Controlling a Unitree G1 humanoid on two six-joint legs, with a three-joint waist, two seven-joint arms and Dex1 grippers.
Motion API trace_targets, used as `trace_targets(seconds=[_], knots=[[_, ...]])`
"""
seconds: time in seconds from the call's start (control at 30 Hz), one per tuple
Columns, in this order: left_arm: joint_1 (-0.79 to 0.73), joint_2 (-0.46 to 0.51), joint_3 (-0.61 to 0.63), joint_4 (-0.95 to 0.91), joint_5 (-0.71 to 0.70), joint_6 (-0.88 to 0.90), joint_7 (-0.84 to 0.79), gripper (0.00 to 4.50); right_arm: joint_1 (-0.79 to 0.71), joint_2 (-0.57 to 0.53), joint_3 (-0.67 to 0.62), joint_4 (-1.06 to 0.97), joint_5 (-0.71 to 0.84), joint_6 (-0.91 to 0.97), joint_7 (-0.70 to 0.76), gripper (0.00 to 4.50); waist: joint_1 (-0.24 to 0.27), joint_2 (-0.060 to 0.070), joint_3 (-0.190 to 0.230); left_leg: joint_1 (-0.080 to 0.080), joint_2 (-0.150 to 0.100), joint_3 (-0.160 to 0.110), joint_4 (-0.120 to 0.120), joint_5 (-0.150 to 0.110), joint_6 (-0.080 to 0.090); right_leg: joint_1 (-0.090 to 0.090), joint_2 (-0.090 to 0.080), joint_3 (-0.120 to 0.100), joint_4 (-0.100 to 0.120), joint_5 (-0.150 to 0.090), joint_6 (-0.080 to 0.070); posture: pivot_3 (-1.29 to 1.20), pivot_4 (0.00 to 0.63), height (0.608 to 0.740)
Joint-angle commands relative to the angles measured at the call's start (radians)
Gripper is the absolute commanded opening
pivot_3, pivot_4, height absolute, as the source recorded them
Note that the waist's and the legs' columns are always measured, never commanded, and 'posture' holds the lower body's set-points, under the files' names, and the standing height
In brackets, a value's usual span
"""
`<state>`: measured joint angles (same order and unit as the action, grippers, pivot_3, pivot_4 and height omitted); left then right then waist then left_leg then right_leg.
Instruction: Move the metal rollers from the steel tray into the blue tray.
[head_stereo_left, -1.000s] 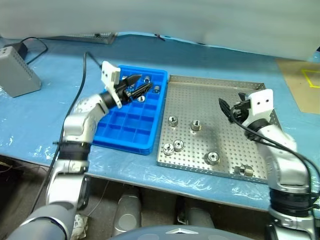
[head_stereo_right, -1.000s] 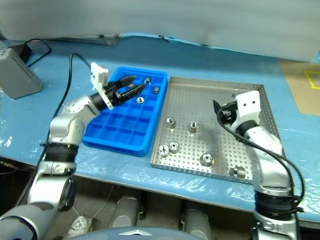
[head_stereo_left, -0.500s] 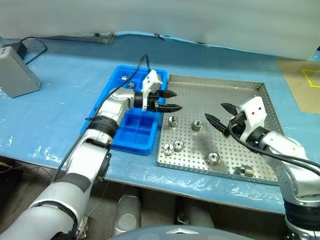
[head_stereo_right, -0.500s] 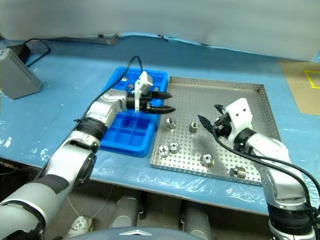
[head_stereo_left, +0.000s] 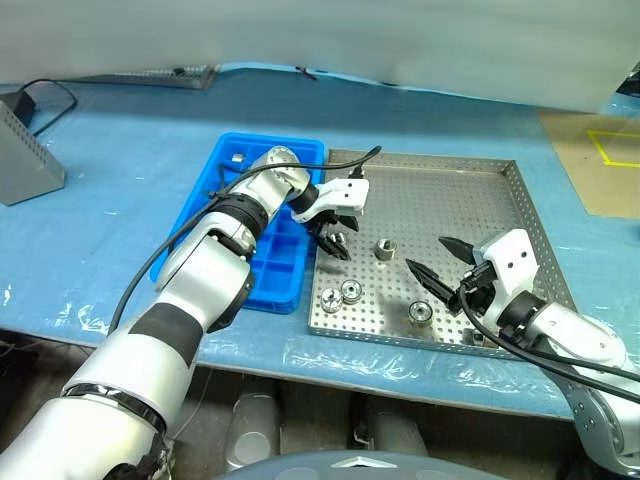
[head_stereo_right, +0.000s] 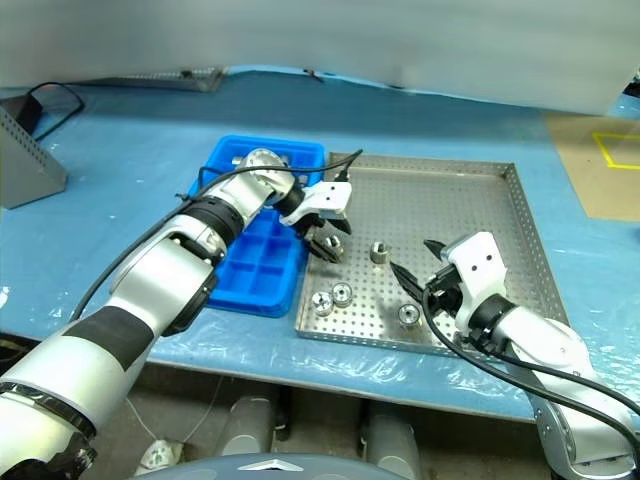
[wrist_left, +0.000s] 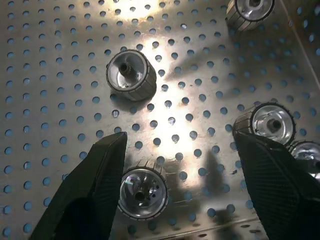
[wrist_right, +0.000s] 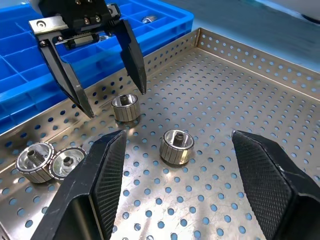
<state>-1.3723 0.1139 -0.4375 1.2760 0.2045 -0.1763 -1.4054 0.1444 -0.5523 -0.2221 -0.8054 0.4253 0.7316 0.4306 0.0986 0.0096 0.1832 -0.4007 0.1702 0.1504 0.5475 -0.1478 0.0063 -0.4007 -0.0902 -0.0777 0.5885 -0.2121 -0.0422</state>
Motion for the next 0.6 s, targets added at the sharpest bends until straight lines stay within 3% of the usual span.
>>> trace_targets(seconds=[0.03,0.6], knots=[[-0.055,-0.017,-0.015,0.02,0.062,-0.008,0.035,3.62,0.027,0.014,0.007,-0.055,-0.025,-0.017,-0.042,3.47,-0.005,0.0,0.0,-0.001,-0.001,0.0,0.0,-0.001,0.001,0.0,-0.001,0.0,0.0,0.0,0.0,-0.26,0.15,0.74],[0.02,-0.07,-0.093,0.069,0.276,0.151,0.167,3.62,0.097,0.076,0.057,0.064,-0.179,-0.186,-0.099,3.47,-0.034,0.0,0.0,0.0,-0.001,0.001,0.003,-0.002,0.004,0.001,-0.002,0.0,-0.001,0.001,-0.001,-0.28,0.15,0.74]])
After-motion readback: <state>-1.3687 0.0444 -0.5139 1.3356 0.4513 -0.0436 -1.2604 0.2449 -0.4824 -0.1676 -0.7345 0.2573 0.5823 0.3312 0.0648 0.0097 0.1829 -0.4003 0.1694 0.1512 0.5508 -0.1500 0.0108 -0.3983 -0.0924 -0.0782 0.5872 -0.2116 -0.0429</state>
